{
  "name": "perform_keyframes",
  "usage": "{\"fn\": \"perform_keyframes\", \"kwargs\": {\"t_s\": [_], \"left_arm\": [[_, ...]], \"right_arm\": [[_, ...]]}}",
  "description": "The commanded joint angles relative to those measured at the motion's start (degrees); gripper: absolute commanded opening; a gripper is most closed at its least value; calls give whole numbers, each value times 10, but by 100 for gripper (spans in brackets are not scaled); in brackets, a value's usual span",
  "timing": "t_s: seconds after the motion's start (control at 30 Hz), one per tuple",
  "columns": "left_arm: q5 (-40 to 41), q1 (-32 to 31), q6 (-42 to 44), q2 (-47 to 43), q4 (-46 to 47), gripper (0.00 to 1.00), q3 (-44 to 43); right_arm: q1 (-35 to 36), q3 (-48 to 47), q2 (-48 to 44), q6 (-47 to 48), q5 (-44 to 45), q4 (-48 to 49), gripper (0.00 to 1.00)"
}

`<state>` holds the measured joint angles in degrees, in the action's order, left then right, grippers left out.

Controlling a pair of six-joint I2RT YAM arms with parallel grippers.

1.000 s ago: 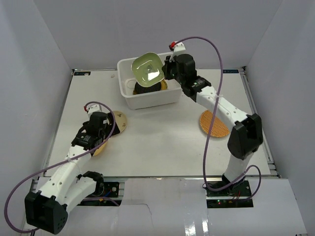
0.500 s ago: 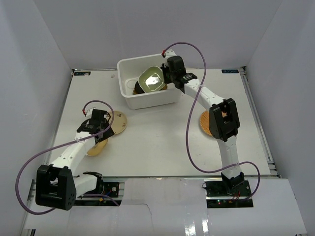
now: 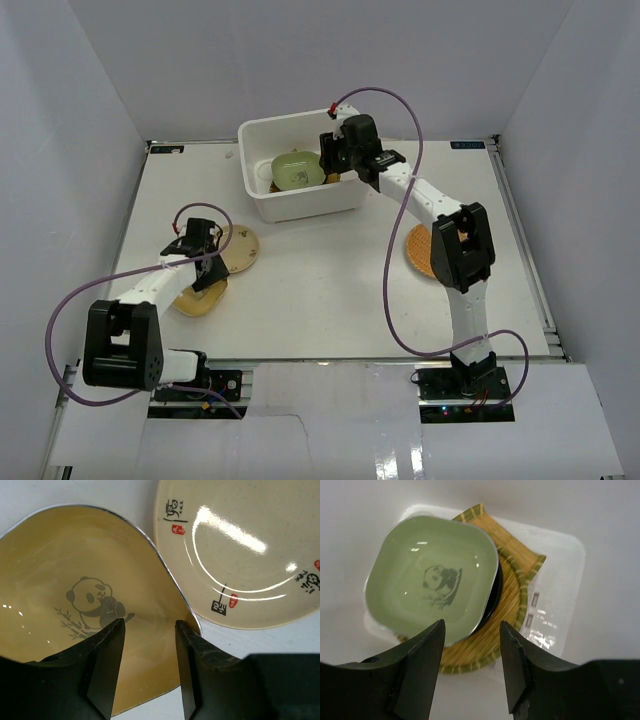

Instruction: Place the plates into the plastic bin on the countertop

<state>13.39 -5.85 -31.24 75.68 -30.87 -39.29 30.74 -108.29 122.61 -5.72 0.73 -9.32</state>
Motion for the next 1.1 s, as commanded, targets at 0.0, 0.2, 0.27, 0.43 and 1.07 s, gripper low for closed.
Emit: {"fn": "perform_keyframes", "kwargs": {"t_s": [0.0,0.2,0.27,0.43,1.07], "left_arm": [[-35,1,19,-11,20,57,-24],[-42,0,19,-114,17,60,-9],[-49,0,20,-133,20,65,-7],[-114,0,41,-105,14,68,11],[-177,-14,61,-41,27,0,11]], "right_arm": [[-1,46,-121,-25,-63,48,54],[1,209,-245,-41,-97,108,54],[1,239,-267,-41,-104,108,54],[0,310,-328,-46,-91,118,55],[-222,735,-632,-173,64,129,71]]}}
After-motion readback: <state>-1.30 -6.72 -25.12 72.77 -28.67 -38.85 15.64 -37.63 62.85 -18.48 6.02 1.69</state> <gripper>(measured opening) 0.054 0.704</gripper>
